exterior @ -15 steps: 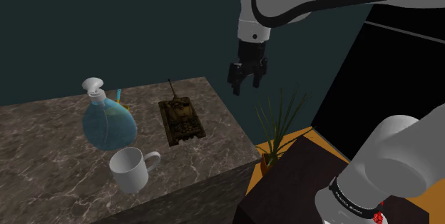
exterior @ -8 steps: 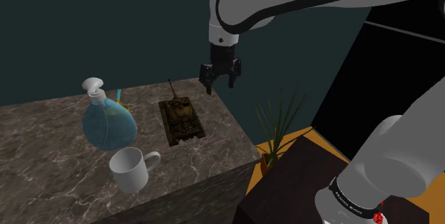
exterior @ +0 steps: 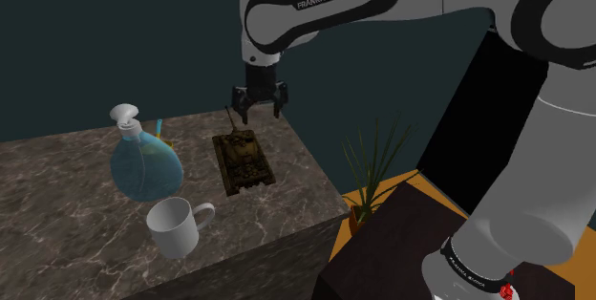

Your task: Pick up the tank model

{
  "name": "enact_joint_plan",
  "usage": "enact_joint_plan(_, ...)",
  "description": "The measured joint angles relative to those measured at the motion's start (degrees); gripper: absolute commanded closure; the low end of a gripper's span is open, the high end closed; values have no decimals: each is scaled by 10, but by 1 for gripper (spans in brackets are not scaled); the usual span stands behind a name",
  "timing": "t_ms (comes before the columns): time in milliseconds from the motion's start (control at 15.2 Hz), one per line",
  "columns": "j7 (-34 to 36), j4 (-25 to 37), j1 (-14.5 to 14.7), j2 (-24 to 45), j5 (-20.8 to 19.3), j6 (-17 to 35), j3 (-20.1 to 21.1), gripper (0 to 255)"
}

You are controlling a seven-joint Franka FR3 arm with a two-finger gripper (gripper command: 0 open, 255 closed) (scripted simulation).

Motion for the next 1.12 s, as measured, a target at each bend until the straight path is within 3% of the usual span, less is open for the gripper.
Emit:
enact_joint_plan(528, 77, 223, 40, 185, -50, -31, -15, 0)
enact_joint_plan(990, 83, 208, 44, 209, -55, 7, -18, 0)
enact_joint_plan(1056, 82, 206, 43, 209, -55, 10, -18, 255)
enact_joint_plan(1122, 82, 206, 43, 210, -56, 11, -18, 255)
